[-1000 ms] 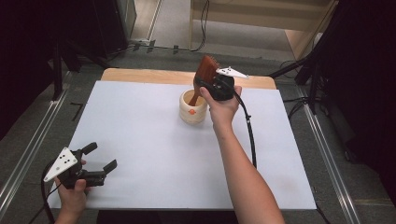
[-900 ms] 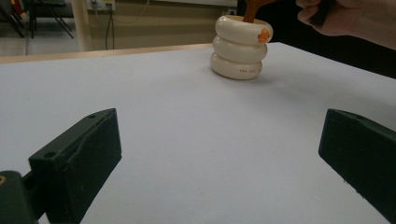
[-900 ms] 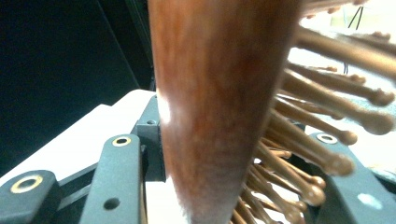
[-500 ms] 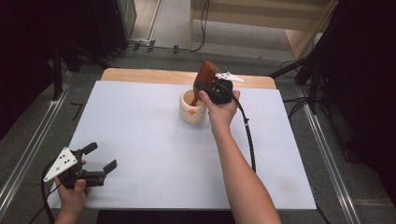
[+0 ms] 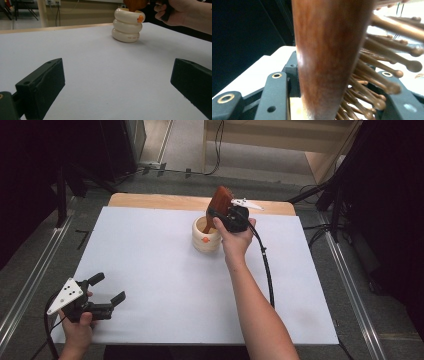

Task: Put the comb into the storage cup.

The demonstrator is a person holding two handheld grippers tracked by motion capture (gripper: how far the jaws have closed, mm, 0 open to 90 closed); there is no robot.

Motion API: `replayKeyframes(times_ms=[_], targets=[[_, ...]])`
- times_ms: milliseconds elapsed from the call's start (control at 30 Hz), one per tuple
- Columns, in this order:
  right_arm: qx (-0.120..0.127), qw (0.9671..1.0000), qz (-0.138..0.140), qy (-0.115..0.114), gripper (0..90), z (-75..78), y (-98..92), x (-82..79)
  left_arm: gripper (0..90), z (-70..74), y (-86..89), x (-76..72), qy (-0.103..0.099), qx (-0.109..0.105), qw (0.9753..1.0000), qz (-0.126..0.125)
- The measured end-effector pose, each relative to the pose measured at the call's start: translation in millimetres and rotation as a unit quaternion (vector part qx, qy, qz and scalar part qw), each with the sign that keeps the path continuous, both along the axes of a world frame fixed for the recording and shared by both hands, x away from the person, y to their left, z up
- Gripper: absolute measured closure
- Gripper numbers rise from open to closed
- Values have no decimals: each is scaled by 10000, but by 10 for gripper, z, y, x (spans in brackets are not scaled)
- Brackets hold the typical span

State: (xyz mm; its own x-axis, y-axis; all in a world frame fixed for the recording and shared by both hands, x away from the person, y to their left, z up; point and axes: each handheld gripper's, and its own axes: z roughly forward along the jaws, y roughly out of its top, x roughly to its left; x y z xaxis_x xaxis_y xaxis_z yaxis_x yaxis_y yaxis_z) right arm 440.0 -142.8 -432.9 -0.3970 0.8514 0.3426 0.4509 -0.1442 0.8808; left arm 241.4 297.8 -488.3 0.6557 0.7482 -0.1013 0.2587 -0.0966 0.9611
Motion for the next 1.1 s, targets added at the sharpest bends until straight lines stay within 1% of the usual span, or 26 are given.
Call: replayKeyframes(times_ms=[133, 167, 200, 267, 300, 333, 600, 667, 767, 800, 833, 967, 1000, 1067, 1100], targets=[[199, 9998, -36, 61, 487, -44, -37, 6, 0, 0, 3, 1, 0, 0, 10000, -2], [340, 9993, -36, 117, 485, -76, -68, 13, 0, 0, 1, 1, 0, -4, 10000, -3], [408, 9991, -35, 148, 483, -92, -84, 17, 0, 0, 1, 1, 0, -4, 10000, -3], [442, 9989, -46, 160, 481, -107, -98, 22, 0, 0, -1, 1, -2, 5, 10000, -6], [541, 9983, -74, 207, 477, -129, -120, 25, 0, 0, -2, 1, -6, 4, 10000, -8], [585, 9980, -84, 235, 474, -137, -128, 25, 0, 0, -2, 1, -6, 4, 10000, -8], [602, 9978, -91, 253, 463, -154, -155, 43, 0, -1, -6, 4, -10, 23, 10000, -7], [590, 9978, -103, 288, 451, -154, -166, 43, 0, -2, -6, 4, -8, 5, 10000, -3], [538, 9979, -152, 314, 433, -152, -180, 42, 0, -1, 3, 5, 6, -2, 10000, 3], [464, 9983, -167, 314, 422, -143, -181, 38, 0, -1, 5, 5, 8, -3, 10000, 2], [448, 9983, -162, 322, 416, -138, -183, 35, 0, -1, 4, 6, 9, -4, 10000, 3], [346, 9988, -205, 276, 385, -123, -194, 21, 0, -1, 4, 5, 9, -4, 10000, -3], [331, 9989, -192, 269, 371, -119, -201, 17, 0, -1, 6, 6, 11, -3, 10000, -9], [240, 9992, -146, 294, 313, -115, -217, 16, 0, -1, 6, 7, 11, -14, 10000, -8], [240, 9992, -146, 294, 313, -115, -217, 16, 0, -1, 7, 7, 11, -9, 10000, -12]])
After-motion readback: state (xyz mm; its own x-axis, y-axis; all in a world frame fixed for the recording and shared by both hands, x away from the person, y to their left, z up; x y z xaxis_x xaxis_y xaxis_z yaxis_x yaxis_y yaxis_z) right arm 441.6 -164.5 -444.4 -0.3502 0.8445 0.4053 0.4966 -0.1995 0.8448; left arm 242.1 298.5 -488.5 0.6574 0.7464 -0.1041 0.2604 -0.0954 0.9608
